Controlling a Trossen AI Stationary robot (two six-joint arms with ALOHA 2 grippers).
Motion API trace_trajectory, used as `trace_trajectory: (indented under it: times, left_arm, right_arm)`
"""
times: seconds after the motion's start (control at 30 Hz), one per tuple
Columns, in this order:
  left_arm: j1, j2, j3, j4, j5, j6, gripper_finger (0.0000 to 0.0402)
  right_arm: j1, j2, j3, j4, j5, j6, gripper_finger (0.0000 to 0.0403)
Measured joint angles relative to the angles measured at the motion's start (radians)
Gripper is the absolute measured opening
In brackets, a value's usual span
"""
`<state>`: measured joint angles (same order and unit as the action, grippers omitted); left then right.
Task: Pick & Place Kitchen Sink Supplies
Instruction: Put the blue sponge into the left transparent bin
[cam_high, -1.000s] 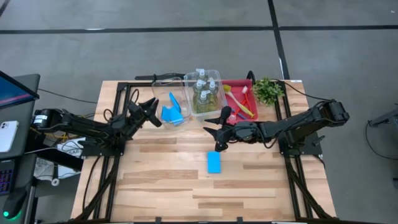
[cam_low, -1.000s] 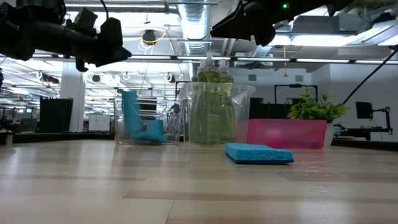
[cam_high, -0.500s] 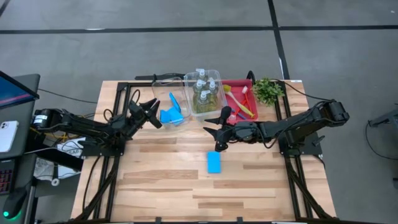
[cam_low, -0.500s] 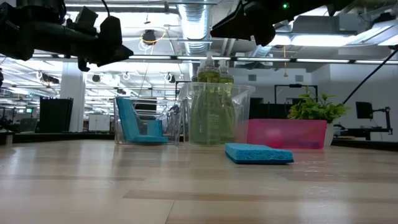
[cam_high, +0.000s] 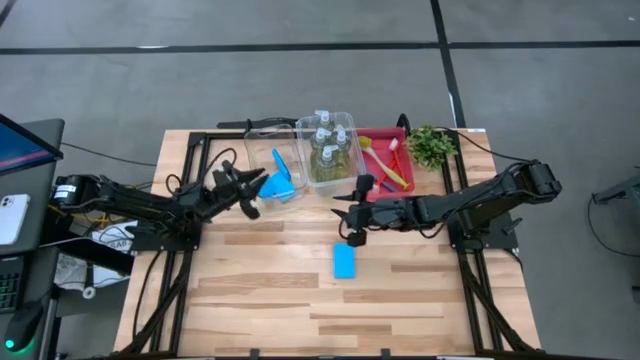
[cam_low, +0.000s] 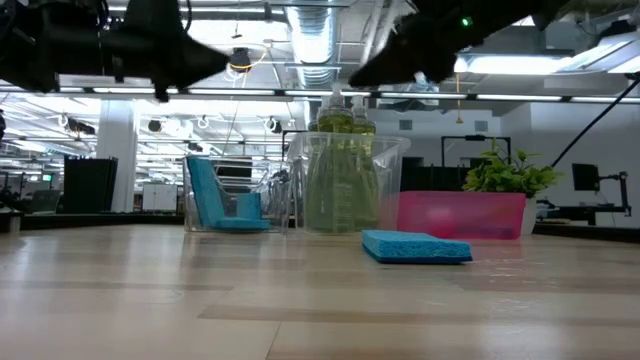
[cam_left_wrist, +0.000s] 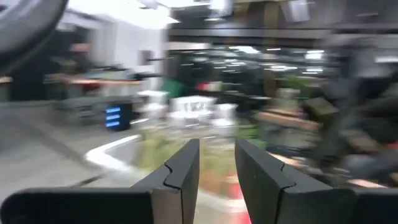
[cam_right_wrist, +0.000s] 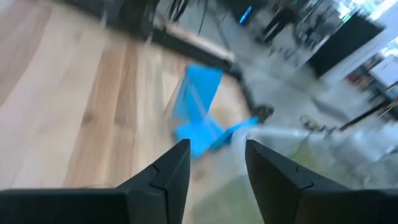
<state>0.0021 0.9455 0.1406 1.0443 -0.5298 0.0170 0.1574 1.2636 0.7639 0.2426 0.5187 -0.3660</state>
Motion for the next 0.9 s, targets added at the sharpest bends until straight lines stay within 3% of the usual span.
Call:
trace_trajectory:
  times: [0.2,0.27,0.8,0.9]
  left_arm:
    - [-0.001,0.0,0.021,0.005,0.467,0.011,0.0104]
    - [-0.001,0.0,0.026,0.012,0.555,0.031,0.0104]
    - [0.0,0.0,0.027,0.012,0.575,0.038,0.0104]
    - [0.0,0.0,0.027,0.012,0.575,0.039,0.0104]
  right_arm:
    - [0.0,0.0,0.0,-0.158,-0.062,0.061,0.0141]
    - [0.0,0.0,0.0,-0.165,-0.084,0.061,0.0138]
    - [-0.002,0.0,0.0,-0.153,-0.105,0.062,0.0131]
    - [-0.004,0.0,0.0,-0.168,-0.168,0.102,0.0128]
